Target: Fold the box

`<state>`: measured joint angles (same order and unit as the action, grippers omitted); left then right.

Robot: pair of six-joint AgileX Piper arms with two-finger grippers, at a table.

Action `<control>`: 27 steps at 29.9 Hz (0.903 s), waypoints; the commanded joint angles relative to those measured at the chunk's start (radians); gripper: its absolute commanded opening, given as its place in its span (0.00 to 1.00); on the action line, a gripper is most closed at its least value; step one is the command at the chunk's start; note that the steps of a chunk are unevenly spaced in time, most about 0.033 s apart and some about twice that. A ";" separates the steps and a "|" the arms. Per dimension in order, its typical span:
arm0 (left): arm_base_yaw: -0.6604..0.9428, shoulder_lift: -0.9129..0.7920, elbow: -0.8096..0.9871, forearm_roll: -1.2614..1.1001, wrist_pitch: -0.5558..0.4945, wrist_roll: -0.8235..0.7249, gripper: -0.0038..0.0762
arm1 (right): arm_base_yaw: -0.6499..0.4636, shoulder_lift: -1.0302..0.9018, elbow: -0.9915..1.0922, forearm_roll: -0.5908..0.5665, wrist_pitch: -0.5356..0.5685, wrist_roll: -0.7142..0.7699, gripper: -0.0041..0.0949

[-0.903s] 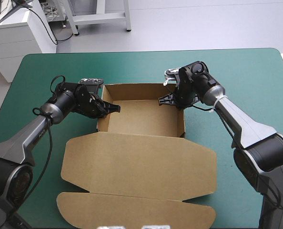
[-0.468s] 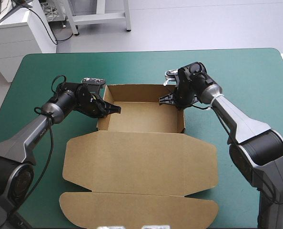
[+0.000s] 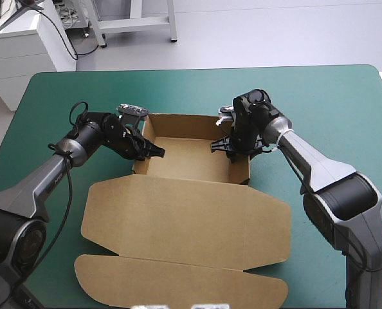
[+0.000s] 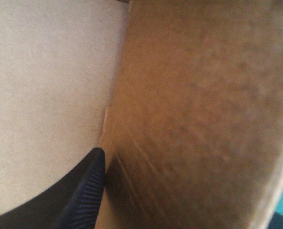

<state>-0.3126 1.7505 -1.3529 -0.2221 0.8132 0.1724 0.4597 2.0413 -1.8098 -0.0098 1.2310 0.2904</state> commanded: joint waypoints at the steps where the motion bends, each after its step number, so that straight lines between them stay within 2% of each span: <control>1: -0.018 -0.024 -0.015 -0.116 -0.015 0.049 0.49 | 0.008 -0.048 -0.028 -0.014 0.020 0.018 0.54; 4: -0.018 -0.024 -0.015 -0.116 -0.019 0.051 0.66 | 0.008 -0.053 -0.037 -0.031 0.020 0.018 0.54; 6: -0.018 -0.024 -0.015 -0.114 -0.021 0.051 0.72 | 0.008 -0.060 -0.044 -0.049 0.020 0.018 0.54; 13: -0.016 -0.026 -0.035 -0.111 -0.006 0.051 0.73 | 0.008 -0.104 -0.057 -0.156 0.020 0.018 0.54; 20: -0.016 -0.043 -0.140 -0.109 0.047 0.051 0.73 | 0.008 -0.159 -0.060 -0.254 0.020 0.018 0.54; 23: -0.016 -0.059 -0.189 -0.107 0.069 0.051 0.73 | 0.008 -0.184 -0.080 -0.263 0.020 0.014 0.54; 27: -0.016 -0.086 -0.282 -0.062 0.088 0.051 0.73 | 0.008 -0.235 -0.134 -0.219 0.020 -0.034 0.54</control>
<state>-0.3233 1.7428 -1.5429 -0.2913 0.9171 0.2296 0.4654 1.9065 -1.8776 -0.2256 1.2372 0.3016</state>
